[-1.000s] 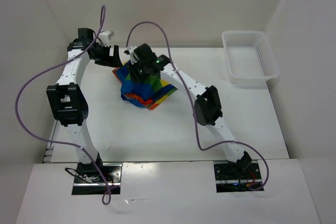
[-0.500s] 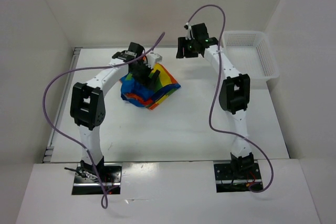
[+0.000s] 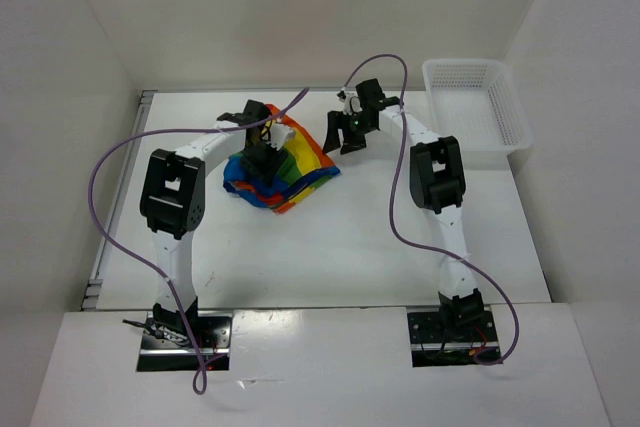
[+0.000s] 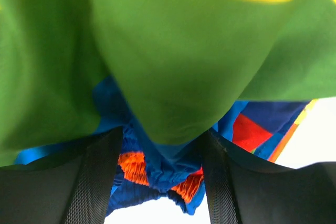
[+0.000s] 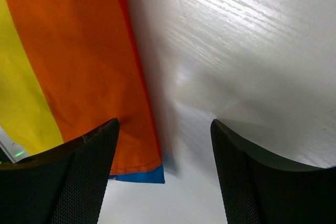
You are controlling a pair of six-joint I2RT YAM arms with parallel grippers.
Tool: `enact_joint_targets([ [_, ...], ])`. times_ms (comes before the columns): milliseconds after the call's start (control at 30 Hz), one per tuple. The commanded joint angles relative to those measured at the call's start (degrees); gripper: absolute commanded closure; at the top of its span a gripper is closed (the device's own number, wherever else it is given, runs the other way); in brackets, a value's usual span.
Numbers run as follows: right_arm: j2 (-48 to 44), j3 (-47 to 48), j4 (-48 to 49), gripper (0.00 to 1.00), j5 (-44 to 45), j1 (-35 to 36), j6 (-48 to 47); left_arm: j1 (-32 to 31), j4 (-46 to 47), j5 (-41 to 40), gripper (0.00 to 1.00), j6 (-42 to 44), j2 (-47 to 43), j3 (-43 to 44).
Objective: Fold and stack the shorts
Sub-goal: Fold the shorts
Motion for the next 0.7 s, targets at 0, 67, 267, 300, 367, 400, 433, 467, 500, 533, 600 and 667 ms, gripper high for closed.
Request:
enact_joint_targets([
  [0,-1.3,-5.1,0.3,0.24,-3.1,-0.1,-1.2,-0.2,-0.9,0.2,0.34,1.5,1.1,-1.2],
  [67,-2.9,-7.5,0.3,0.24,-6.5,-0.1,-1.8,-0.2,-0.4,0.9,0.34,2.0,1.7,-1.2],
  [267,-5.0,-12.8,1.4,0.25,-10.7,2.3,-1.8,0.3,0.2,2.6,0.35,2.0,3.6,-1.7],
  [300,-5.0,-13.3,1.4,0.25,-9.9,2.3,-1.8,0.3,0.2,3.1,0.35,2.0,3.6,-1.7],
  [367,-5.0,-14.1,1.9,0.26,-9.4,2.9,-1.0,0.3,0.2,3.1,0.36,2.0,3.6,-2.3],
  [400,-5.0,-14.1,2.5,0.31,-9.4,2.9,-0.5,0.3,0.7,3.1,0.36,2.0,3.6,-2.3],
  [433,-5.0,-14.1,2.5,0.35,-9.4,2.9,0.2,0.3,0.7,3.1,0.36,2.0,3.6,-2.8],
  [467,-5.0,-14.1,3.1,0.39,-9.4,3.4,0.2,0.3,0.7,3.7,0.36,2.0,3.6,-2.8],
  [500,-4.5,-13.6,3.1,0.53,-9.4,3.4,0.7,0.3,0.7,3.7,0.36,2.0,3.6,-3.4],
  [533,-3.9,-13.0,3.1,0.61,-9.4,3.4,1.4,0.3,0.7,3.7,0.36,2.0,3.0,-3.5],
  [600,-3.9,-11.1,3.7,0.86,-7.9,3.4,2.2,0.3,1.2,3.7,0.36,2.0,3.0,-4.0],
  [667,-3.9,-9.0,3.7,0.99,-6.0,3.4,2.2,0.3,1.2,3.7,0.36,2.6,2.4,-4.7],
])
